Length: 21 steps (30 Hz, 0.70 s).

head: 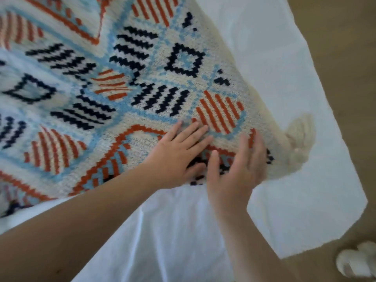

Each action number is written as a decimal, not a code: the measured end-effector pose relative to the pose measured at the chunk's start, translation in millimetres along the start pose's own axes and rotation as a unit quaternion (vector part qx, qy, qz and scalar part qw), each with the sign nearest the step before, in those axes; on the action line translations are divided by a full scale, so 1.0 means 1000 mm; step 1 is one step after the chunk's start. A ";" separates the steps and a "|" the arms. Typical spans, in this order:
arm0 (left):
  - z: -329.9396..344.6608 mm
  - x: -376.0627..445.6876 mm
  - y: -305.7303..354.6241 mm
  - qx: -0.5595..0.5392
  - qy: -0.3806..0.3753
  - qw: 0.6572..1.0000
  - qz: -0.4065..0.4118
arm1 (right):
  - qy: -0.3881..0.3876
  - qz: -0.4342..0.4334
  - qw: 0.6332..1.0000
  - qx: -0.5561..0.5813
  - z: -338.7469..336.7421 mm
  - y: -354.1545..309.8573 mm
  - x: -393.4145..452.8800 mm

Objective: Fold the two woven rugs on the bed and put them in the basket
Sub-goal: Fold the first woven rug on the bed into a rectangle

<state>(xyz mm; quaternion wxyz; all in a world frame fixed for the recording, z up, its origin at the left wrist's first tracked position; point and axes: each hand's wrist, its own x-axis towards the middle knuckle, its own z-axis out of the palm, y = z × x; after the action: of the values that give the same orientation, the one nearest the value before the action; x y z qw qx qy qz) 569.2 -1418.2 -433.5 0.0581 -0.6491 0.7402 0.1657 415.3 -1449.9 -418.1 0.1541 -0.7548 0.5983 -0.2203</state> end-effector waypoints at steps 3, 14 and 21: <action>0.006 -0.070 -0.039 0.017 -0.017 0.998 -0.058 | -0.156 -0.158 0.972 0.078 0.030 -0.050 -0.049; 0.070 -0.384 -0.148 -0.008 -0.014 0.974 -0.224 | -0.347 -0.296 0.889 0.026 0.088 -0.226 -0.234; 0.096 -0.545 -0.198 -0.058 0.003 0.961 -0.271 | -0.373 -0.326 0.868 0.015 0.115 -0.346 -0.358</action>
<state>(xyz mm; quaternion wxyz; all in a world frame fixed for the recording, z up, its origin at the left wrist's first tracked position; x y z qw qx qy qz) 833.2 -894.3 -393.2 0.0607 -0.8281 0.5259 0.1843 697.1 -1024.0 -397.2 0.2971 -0.9303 0.2128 0.0312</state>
